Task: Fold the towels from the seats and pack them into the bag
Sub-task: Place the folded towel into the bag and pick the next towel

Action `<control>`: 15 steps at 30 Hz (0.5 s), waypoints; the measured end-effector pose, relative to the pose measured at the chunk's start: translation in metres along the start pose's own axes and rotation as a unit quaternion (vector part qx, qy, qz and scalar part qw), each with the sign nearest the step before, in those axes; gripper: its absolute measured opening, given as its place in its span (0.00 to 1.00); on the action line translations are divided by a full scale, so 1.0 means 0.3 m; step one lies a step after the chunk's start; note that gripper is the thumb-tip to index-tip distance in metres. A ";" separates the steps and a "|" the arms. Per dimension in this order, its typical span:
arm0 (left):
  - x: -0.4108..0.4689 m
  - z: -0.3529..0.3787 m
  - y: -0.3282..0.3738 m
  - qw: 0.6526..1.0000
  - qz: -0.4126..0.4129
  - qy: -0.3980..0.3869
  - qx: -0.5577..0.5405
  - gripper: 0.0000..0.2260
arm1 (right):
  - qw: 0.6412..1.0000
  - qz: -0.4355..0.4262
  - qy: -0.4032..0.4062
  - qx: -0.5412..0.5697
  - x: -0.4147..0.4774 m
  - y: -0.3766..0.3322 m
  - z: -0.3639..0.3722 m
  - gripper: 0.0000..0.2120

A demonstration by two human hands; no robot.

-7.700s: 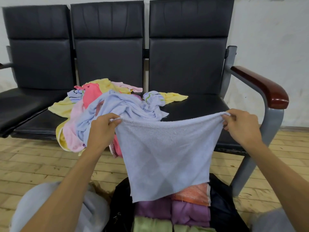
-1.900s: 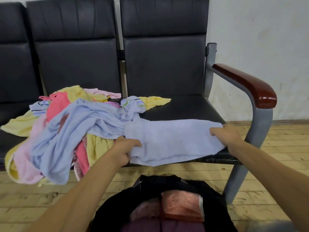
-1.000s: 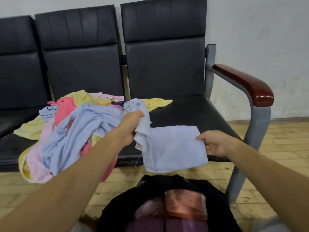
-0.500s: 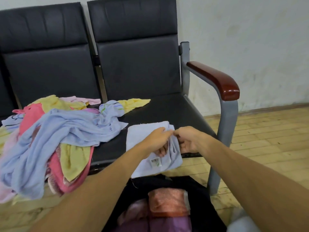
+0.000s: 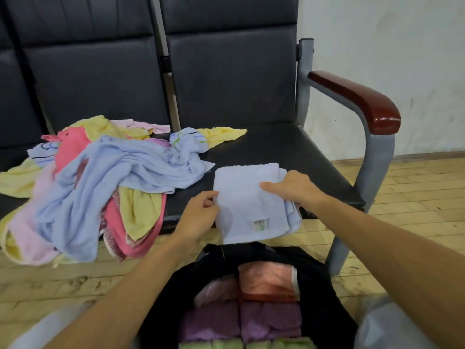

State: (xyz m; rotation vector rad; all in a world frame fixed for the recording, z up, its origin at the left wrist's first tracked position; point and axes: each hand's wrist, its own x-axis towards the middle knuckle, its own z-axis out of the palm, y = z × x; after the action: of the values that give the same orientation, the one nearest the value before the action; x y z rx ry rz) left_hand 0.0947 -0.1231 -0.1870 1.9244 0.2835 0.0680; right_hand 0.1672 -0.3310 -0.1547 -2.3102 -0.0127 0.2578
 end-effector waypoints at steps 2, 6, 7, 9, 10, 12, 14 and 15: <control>-0.002 0.003 0.009 0.998 -0.033 0.004 -0.061 0.17 | 0.998 -0.014 0.022 -0.062 0.003 -0.003 0.015 0.17; -0.009 -0.001 0.018 0.994 -0.066 0.018 -0.080 0.15 | 0.992 -0.078 0.057 -0.077 -0.012 -0.044 0.027 0.16; -0.014 -0.004 0.020 0.993 -0.072 0.016 -0.088 0.14 | 0.992 -0.095 0.054 -0.063 -0.023 -0.067 0.031 0.16; -0.032 -0.012 0.029 0.992 -0.070 0.019 -0.101 0.08 | 0.991 -0.121 0.050 -0.015 -0.049 -0.110 0.038 0.16; -0.040 -0.018 0.040 0.993 -0.063 0.023 -0.097 0.07 | 0.990 -0.125 0.047 0.032 -0.067 -0.129 0.041 0.16; -0.048 -0.032 0.051 0.993 -0.054 0.036 -0.103 0.11 | 0.982 -0.123 0.021 0.143 -0.101 -0.176 0.053 0.13; -0.061 -0.046 0.054 0.989 -0.063 0.044 -0.126 0.09 | 0.965 -0.103 -0.014 0.239 -0.137 -0.218 0.061 0.12; -0.077 -0.051 0.060 0.983 -0.073 0.040 -0.162 0.07 | 0.955 -0.094 -0.033 0.281 -0.156 -0.236 0.062 0.12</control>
State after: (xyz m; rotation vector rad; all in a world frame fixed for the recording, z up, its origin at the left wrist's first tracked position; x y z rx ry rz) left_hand 0.0726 -0.1205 -0.1626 1.5750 0.4393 0.0878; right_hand 0.1228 -0.2732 -0.1070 -1.7196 -0.1713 0.2065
